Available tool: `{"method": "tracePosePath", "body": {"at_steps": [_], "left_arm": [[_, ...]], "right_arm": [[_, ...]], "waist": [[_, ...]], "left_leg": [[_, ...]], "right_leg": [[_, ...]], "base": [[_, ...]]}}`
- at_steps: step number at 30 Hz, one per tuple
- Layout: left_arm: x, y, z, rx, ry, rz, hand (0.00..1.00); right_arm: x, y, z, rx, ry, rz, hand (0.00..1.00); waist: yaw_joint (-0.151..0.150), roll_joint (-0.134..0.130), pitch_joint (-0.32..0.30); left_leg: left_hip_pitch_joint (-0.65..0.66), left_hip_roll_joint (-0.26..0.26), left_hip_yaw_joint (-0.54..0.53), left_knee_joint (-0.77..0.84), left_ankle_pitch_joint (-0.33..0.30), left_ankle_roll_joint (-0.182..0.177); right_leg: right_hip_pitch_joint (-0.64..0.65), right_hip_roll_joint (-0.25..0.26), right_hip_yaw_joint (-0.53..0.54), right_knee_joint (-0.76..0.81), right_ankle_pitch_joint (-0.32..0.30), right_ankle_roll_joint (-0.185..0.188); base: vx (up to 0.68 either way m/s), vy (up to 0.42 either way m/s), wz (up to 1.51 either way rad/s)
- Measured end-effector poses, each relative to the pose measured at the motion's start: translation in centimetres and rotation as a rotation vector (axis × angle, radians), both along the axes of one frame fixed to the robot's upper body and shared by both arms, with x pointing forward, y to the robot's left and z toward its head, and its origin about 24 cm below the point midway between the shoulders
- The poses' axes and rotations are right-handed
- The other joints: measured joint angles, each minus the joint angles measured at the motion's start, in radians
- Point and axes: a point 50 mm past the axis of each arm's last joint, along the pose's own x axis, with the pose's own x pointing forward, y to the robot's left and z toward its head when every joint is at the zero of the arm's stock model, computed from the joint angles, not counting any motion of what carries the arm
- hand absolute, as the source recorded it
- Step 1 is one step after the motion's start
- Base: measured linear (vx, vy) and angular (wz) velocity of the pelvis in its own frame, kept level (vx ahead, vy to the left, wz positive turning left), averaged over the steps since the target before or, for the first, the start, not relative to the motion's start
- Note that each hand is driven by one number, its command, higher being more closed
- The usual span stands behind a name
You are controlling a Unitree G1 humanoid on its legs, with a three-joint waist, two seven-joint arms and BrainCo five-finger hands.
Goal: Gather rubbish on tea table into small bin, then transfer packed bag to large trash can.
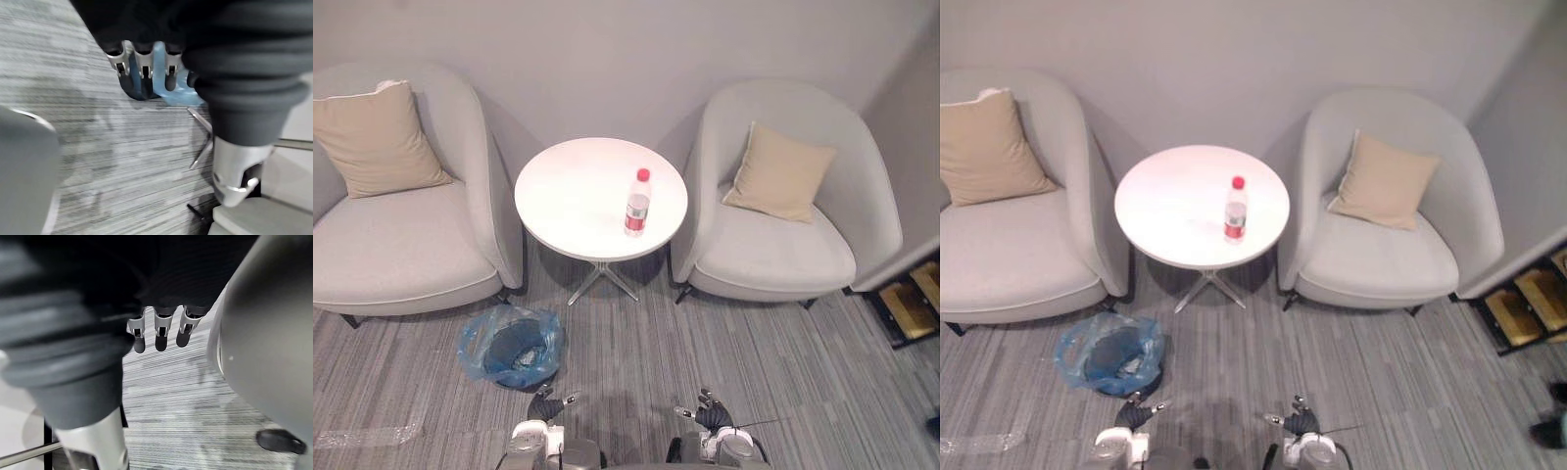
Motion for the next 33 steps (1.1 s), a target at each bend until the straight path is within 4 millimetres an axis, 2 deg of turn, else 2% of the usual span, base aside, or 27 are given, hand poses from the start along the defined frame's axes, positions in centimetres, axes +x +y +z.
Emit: {"method": "tracePosePath", "body": {"at_steps": [1, 2, 3, 4, 5, 6, 7, 9, 10, 11, 13, 14, 16, 17, 18, 19, 20, 23, 26, 31, 33], "left_arm": [[0.0, -0.1, 0.0, -0.002, -0.001, 0.0, 0.0], [0.0, -0.3, 0.0, -0.007, 0.0, 0.001, 0.0], [-0.1, -0.2, -0.1, -0.006, 0.004, -0.001, 0.0], [-0.1, -0.2, -0.1, -0.006, 0.004, -0.001, 0.0], [-0.2, 0.1, -0.1, -0.005, 0.004, 0.003, 0.0], [-0.3, -0.4, -0.2, -0.023, 0.013, 0.015, 0.0], [-0.3, -1.4, -0.4, -0.057, 0.015, 0.03, 0.0], [0.0, -2.6, -0.4, -0.087, 0.007, 0.027, 0.0], [0.4, -2.9, -0.2, -0.098, -0.007, 0.033, 0.0], [0.8, -2.9, 0.0, -0.099, -0.02, 0.037, 0.0], [1.1, -3.1, 0.0, -0.103, -0.026, 0.032, 0.0], [1.3, -3.4, 0.1, -0.103, -0.03, 0.007, 0.0], [1.6, -3.8, 0.3, -0.102, -0.041, -0.018, 0.0], [1.8, -4.2, 0.4, -0.104, -0.044, -0.046, 0.0], [1.7, -4.4, 0.3, -0.106, -0.038, -0.051, 0.0], [1.6, -4.2, 0.2, -0.103, -0.033, -0.05, 0.0], [1.3, -3.5, 0.1, -0.083, -0.024, -0.047, 0.0], [0.9, -2.4, -0.1, -0.051, 0.002, -0.057, 0.0], [0.2, -1.6, -0.4, -0.029, 0.031, -0.062, 0.0], [-0.4, -0.8, -0.6, -0.001, 0.057, -0.072, 0.0], [-0.8, -0.6, -0.7, 0.005, 0.067, -0.07, 0.0]], "right_arm": [[0.2, -0.1, 0.1, -0.002, -0.005, 0.0, 0.0], [0.7, -0.2, 0.3, -0.006, -0.018, 0.003, 0.0], [0.6, -0.2, 0.2, -0.006, -0.016, 0.003, 0.0], [0.5, -0.2, 0.2, -0.006, -0.011, 0.002, 0.0], [-0.2, -0.2, -0.1, -0.002, 0.009, -0.01, 0.0], [0.1, -0.4, 0.0, -0.007, 0.001, -0.008, 0.0], [0.3, -1.3, 0.1, -0.023, -0.003, -0.026, 0.0], [0.1, -1.6, 0.0, -0.029, 0.002, -0.038, 0.0], [0.0, -1.8, 0.0, -0.033, 0.002, -0.04, 0.0], [0.0, -1.7, 0.0, -0.028, 0.005, -0.045, 0.0], [-0.1, -1.5, -0.1, -0.022, 0.012, -0.049, 0.0], [-0.2, -1.6, -0.1, -0.025, 0.014, -0.055, 0.0], [-0.1, -1.8, -0.1, -0.028, 0.012, -0.067, 0.0], [-0.4, -2.5, -0.1, -0.035, 0.018, -0.088, 0.0], [-0.6, -2.7, -0.2, -0.041, 0.023, -0.092, 0.0], [-0.9, -2.9, -0.3, -0.049, 0.038, -0.094, 0.0], [-1.0, -2.4, -0.3, -0.04, 0.039, -0.088, 0.0], [-1.3, -2.1, -0.5, -0.033, 0.049, -0.085, 0.0], [-1.5, -2.1, -0.5, -0.034, 0.052, -0.087, 0.0], [-1.3, -2.0, -0.4, -0.039, 0.039, -0.075, 0.0], [-0.6, -2.0, 0.1, -0.05, 0.001, -0.062, 0.0]], "waist": [[0.0, 0.005, 0.003], [-0.004, 0.017, 0.01], [-0.011, 0.015, 0.01], [-0.012, 0.012, 0.008], [-0.015, -0.019, -0.007], [-0.016, 0.009, -0.006], [-0.014, 0.055, -0.024], [-0.022, 0.081, -0.024], [-0.023, 0.079, -0.023], [-0.019, 0.07, -0.017], [-0.019, 0.072, -0.014], [-0.019, 0.062, -0.008], [-0.02, 0.053, -0.005], [-0.022, 0.061, -0.01], [-0.022, 0.07, -0.014], [-0.019, 0.067, -0.021], [-0.016, 0.051, -0.029], [-0.017, 0.032, -0.038], [-0.022, 0.025, -0.046], [-0.023, 0.013, -0.054], [-0.023, 0.012, -0.066]], "left_leg": [[0.007, 0.007, -0.007, -0.002, -0.001, -0.002], [0.018, 0.031, -0.039, -0.004, -0.006, -0.01], [0.025, 0.035, -0.08, 0.001, -0.014, -0.023], [0.028, 0.035, -0.096, 0.004, -0.02, -0.032], [0.053, 0.016, -0.154, 0.015, -0.06, -0.062], [0.059, 0.032, -0.17, 0.026, -0.077, -0.067], [0.042, 0.074, -0.194, 0.069, -0.079, -0.077], [-0.001, 0.094, -0.196, 0.189, -0.069, -0.095], [-0.066, 0.099, -0.152, 0.333, -0.037, -0.144], [-0.121, 0.121, -0.107, 0.437, -0.031, -0.15], [-0.163, 0.157, -0.036, 0.514, -0.062, -0.135], [-0.192, 0.174, 0.011, 0.51, -0.089, -0.122], [-0.226, 0.166, 0.048, 0.415, -0.095, -0.121], [-0.237, 0.153, 0.053, 0.225, -0.036, -0.129], [-0.237, 0.153, 0.05, 0.168, 0.005, -0.134], [-0.221, 0.135, 0.05, 0.128, 0.069, -0.129], [-0.203, 0.109, 0.061, 0.09, 0.079, -0.113], [-0.157, 0.067, 0.087, 0.036, 0.093, -0.093], [-0.113, 0.035, 0.092, -0.018, 0.103, -0.076], [-0.093, 0.028, 0.096, -0.037, 0.104, -0.076], [-0.091, 0.031, 0.099, -0.039, 0.104, -0.076]], "right_leg": [[-0.008, 0.02, 0.019, -0.042, 0.005, -0.006], [-0.024, 0.084, 0.091, -0.178, 0.05, -0.015], [-0.011, 0.124, 0.159, -0.315, 0.138, -0.021], [-0.006, 0.129, 0.173, -0.354, 0.172, -0.027], [0.018, 0.122, 0.186, -0.431, 0.326, -0.057], [0.024, 0.131, 0.162, -0.407, 0.303, -0.055], [0.037, 0.149, 0.12, -0.397, 0.292, -0.076], [0.099, 0.153, 0.062, -0.433, 0.248, -0.095], [0.134, 0.151, 0.049, -0.46, 0.241, -0.104], [0.168, 0.145, 0.044, -0.482, 0.233, -0.112], [0.215, 0.144, 0.031, -0.51, 0.228, -0.117], [0.253, 0.136, 0.021, -0.534, 0.227, -0.117], [0.278, 0.105, 0.007, -0.547, 0.217, -0.101], [0.284, 0.09, 0.0, -0.546, 0.206, -0.074], [0.284, 0.093, -0.002, -0.546, 0.204, -0.069], [0.285, 0.086, 0.016, -0.546, 0.2, -0.047], [0.285, 0.062, 0.031, -0.547, 0.193, -0.032], [0.294, 0.025, 0.05, -0.548, 0.188, -0.013], [0.323, 0.003, 0.053, -0.583, 0.194, -0.002], [0.335, 0.006, 0.069, -0.6, 0.197, -0.005], [0.336, 0.009, 0.077, -0.609, 0.197, -0.005]], "base": [[0.43, -0.086, 0.46], [0.42, -0.119, 0.64], [0.51, -0.159, 0.71], [0.46, -0.2, 1.0], [0.4, -0.214, 0.75], [0.48, -0.234, 0.95], [0.44, -0.213, 0.64], [0.45, -0.234, 0.8], [0.36, -0.204, 0.64], [0.27, -0.129, 0.36], [0.18, -0.043, 0.23], [0.17, 0.004, 0.31], [0.13, 0.06, 0.29], [0.07, 0.125, 0.17], [0.09, 0.201, 0.06], [0.09, 0.177, -0.06], [0.12, 0.198, -0.11], [0.1, 0.147, -0.11], [0.09, 0.113, -0.03], [0.07, 0.039, -0.06], [0.03, -0.024, -0.16]]}}
